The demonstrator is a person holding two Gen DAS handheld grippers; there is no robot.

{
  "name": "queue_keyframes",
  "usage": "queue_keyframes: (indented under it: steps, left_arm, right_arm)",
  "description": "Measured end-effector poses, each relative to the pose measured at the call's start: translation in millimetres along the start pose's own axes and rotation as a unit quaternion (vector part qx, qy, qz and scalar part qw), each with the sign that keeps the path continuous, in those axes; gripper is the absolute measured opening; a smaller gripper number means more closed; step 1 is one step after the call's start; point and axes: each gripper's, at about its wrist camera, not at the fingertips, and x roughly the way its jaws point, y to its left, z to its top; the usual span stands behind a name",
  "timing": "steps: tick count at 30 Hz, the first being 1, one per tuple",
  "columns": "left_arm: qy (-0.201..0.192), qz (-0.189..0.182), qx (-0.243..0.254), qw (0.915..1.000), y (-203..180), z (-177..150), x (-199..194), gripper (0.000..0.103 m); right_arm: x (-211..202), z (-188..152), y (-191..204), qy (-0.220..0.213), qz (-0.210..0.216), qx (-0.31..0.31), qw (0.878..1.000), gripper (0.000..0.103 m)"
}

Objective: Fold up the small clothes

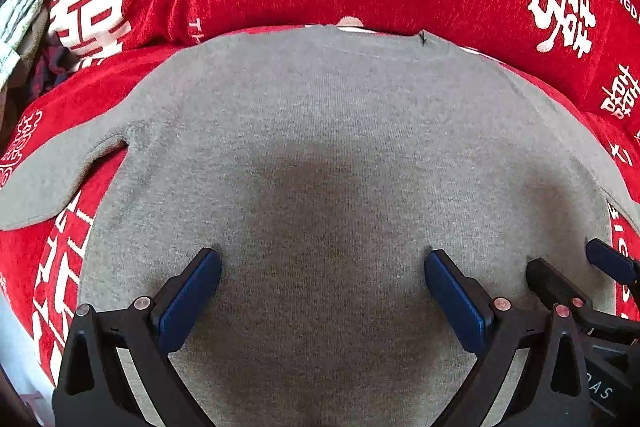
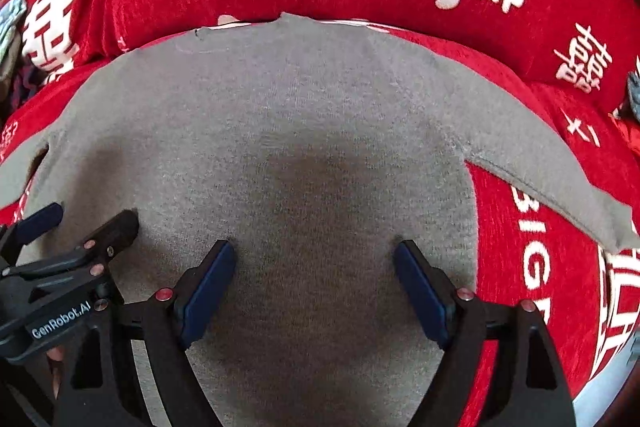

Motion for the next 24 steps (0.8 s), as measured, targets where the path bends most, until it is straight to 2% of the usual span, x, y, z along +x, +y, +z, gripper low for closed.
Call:
queue_keyframes:
  steps: [2, 4, 7, 12, 17, 24]
  left_arm:
    - [-0.005, 0.001, -0.001, 1.0, -0.5, -1.6, -1.2, 0.102]
    - [0.011, 0.006, 0.006, 0.9999, -2.7, 1.3, -2.6, 0.102]
    - [0.026, 0.0, 0.005, 0.9997, -2.9, 7.4, -7.5, 0.102]
    - [-0.003, 0.01, 0.003, 0.9999, -4.4, 14.5, -28.2, 0.102]
    - [-0.008, 0.013, 0.003, 0.9999, -8.3, 20.6, -40.5, 0.102]
    - [-0.035, 0.041, 0.031, 0.9981, -37.3, 26.8, -57.7, 0.102]
  right_arm:
    - [0.3, 0.4, 0.2, 0.004, 0.0, -0.005, 1.0, 0.085]
    - [-0.8, 4.3, 0.4, 0.017, 0.003, -0.006, 1.0, 0.085]
    - [-11.1, 7.8, -4.2, -0.003, 0.016, 0.011, 1.0, 0.085]
    - [-31.4, 14.0, -4.9, -0.033, 0.023, 0.014, 0.999, 0.085]
    - [-44.7, 22.0, -11.1, -0.044, 0.031, 0.021, 0.998, 0.085]
    - [-54.0, 25.1, -36.8, -0.064, 0.026, 0.041, 0.997, 0.085]
